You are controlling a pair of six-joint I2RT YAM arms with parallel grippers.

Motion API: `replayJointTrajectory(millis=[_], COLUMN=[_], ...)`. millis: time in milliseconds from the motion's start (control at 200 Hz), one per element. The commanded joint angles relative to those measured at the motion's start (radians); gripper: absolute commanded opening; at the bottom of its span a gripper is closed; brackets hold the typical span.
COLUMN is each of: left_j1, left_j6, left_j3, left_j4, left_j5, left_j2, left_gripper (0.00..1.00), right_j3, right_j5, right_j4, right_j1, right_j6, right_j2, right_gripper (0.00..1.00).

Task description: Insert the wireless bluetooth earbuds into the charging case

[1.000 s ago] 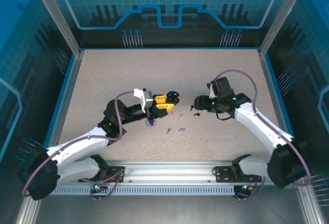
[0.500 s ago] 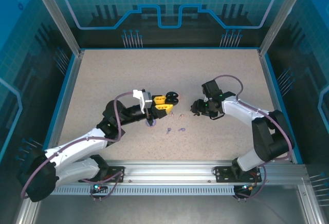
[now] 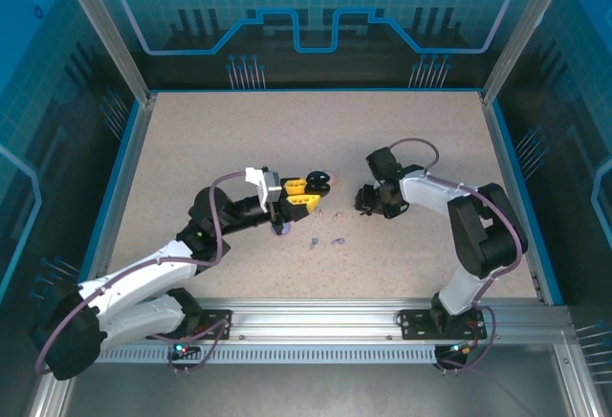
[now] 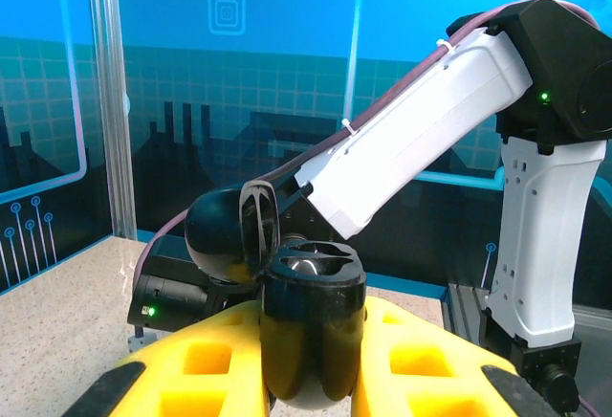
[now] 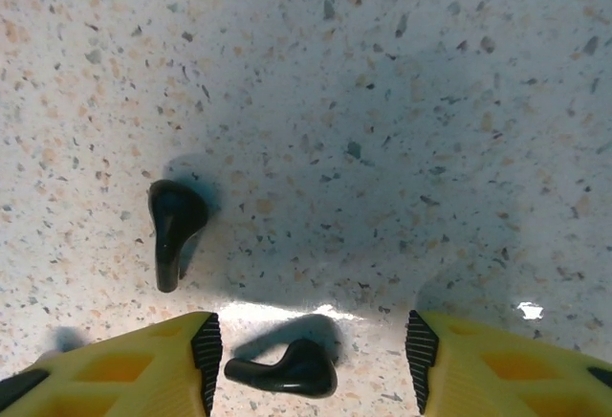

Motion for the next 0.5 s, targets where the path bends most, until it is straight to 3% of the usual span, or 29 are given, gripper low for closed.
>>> replayJointTrajectory(millis=[0, 495], left_j1=[-0.007, -0.007], left_j6=[0.023, 0.023], left_j3=[-0.012, -0.010], left_j4=[0.007, 0.002], left_j5=[-0.018, -0.020], left_j2=[-0.019, -0.017], left_gripper=[0.06, 0.06], right_j3=[0.028, 0.021], right_j5=[0.030, 0.050], right_j4=[-0.043, -0.098], right_j1=[0.017, 0.042], right_j6=[-0.018, -0.046], right_j2=[0.022, -0.001], right_gripper=[0.55, 0.47])
